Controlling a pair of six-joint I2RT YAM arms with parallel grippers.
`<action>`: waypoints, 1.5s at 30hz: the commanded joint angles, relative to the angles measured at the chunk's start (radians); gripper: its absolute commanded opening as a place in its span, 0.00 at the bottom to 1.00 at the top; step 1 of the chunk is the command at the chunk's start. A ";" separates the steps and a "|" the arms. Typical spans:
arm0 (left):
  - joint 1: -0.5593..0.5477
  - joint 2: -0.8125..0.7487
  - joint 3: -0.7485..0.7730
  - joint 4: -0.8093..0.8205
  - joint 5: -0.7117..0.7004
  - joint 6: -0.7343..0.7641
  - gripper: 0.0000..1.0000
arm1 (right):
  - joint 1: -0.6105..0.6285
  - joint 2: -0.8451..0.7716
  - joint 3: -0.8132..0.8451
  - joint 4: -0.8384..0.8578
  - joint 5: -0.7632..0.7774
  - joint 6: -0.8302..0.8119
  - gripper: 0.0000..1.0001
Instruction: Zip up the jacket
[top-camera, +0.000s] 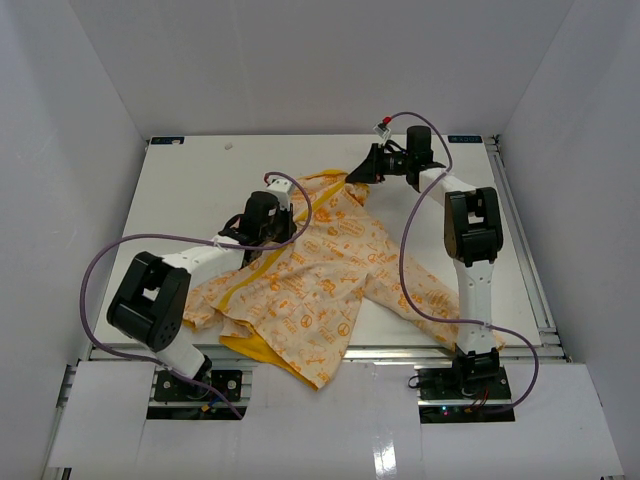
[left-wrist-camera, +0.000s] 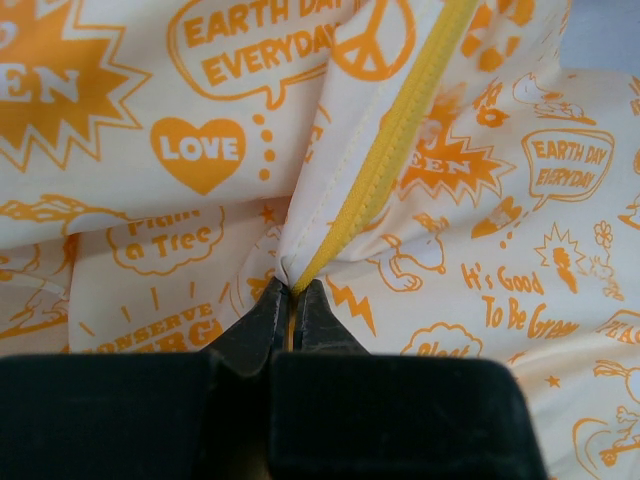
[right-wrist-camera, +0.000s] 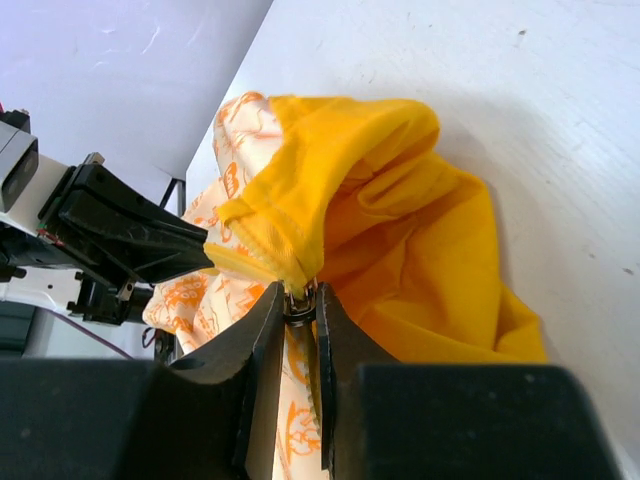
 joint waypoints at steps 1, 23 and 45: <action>0.035 -0.074 -0.018 -0.139 -0.114 -0.011 0.00 | -0.130 0.019 0.108 0.046 0.083 0.005 0.08; 0.141 -0.023 0.080 -0.170 -0.120 -0.035 0.00 | -0.245 0.088 0.309 0.046 0.064 0.078 0.08; 0.144 0.046 0.232 -0.020 0.088 -0.016 0.86 | -0.216 -0.190 0.023 -0.192 0.415 -0.166 0.91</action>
